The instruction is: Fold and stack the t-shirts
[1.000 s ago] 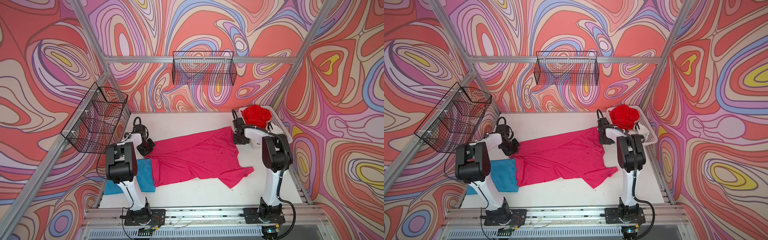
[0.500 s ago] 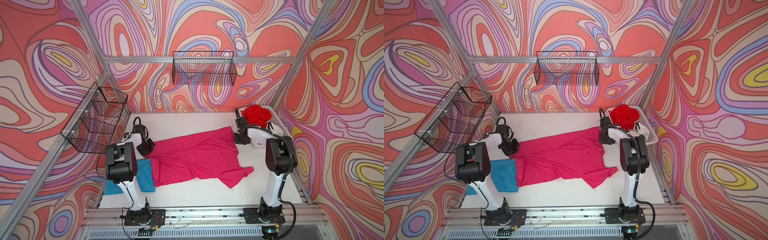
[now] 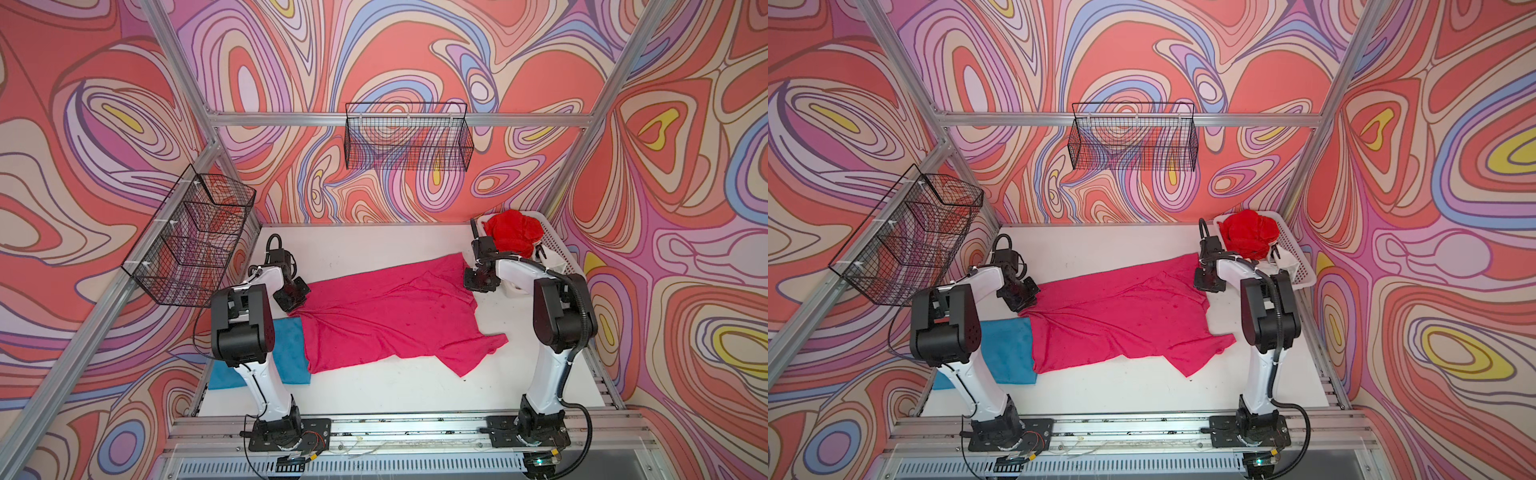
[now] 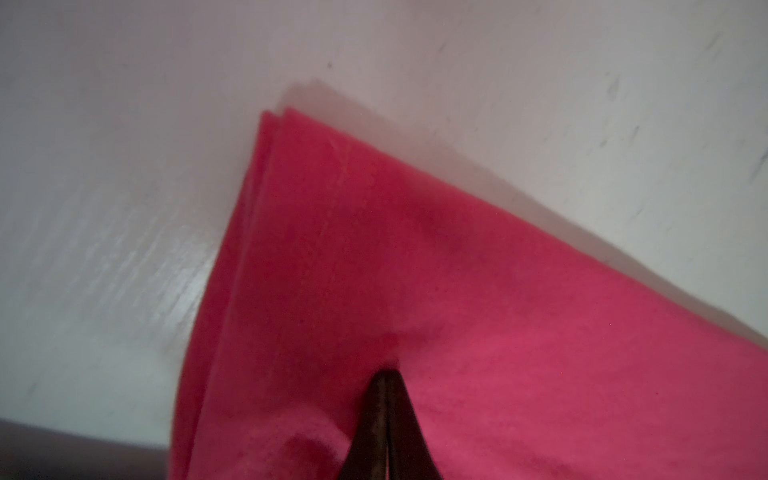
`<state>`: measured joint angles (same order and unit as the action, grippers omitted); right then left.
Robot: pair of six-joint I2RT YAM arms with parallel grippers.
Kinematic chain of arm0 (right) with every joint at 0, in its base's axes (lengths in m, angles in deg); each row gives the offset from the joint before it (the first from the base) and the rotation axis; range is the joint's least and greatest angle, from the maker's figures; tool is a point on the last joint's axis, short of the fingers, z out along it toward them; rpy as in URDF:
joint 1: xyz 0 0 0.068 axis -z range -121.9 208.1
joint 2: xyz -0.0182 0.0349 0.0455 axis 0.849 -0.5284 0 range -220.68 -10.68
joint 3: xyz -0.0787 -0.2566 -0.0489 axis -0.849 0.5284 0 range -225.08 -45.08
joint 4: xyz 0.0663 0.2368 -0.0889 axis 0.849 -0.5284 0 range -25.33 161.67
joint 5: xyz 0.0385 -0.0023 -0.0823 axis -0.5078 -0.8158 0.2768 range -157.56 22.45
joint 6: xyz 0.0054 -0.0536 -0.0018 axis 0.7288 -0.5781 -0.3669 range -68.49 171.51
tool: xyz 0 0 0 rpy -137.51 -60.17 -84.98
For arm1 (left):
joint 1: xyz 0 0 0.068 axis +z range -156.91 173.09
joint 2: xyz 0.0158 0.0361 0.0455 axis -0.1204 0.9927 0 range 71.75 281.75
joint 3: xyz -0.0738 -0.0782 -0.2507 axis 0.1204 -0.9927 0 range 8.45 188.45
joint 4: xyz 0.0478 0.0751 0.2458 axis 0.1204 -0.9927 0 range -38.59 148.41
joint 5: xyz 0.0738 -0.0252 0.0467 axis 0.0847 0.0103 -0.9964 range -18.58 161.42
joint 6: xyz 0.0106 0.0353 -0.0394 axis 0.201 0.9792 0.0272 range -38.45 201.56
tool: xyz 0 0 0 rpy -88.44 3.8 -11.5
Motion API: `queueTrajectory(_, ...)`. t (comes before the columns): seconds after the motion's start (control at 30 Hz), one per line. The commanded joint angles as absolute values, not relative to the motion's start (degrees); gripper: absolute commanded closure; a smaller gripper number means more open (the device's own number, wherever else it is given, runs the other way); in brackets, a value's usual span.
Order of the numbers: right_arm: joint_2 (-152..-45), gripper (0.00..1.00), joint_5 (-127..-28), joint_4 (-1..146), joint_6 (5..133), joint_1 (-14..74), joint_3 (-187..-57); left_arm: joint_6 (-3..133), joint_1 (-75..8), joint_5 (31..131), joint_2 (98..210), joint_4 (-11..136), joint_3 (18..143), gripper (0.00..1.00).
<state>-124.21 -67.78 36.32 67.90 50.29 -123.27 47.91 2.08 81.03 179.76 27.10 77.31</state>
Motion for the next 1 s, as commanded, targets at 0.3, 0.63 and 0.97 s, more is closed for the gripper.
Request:
queueTrajectory(0.3,-130.66,0.81,-55.58,29.20,64.49,50.54,-124.80,48.14,1.95,80.39,182.12,22.21,74.88,0.93)
queueTrajectory(0.63,-131.28,0.82,-52.67,27.90,63.44,51.35,-125.56,48.29,1.87,80.47,182.14,21.87,75.29,0.93)
queueTrajectory(0.97,-124.58,0.80,-63.15,28.76,66.14,50.55,-132.16,48.39,-0.89,81.59,182.09,20.72,78.68,0.92)
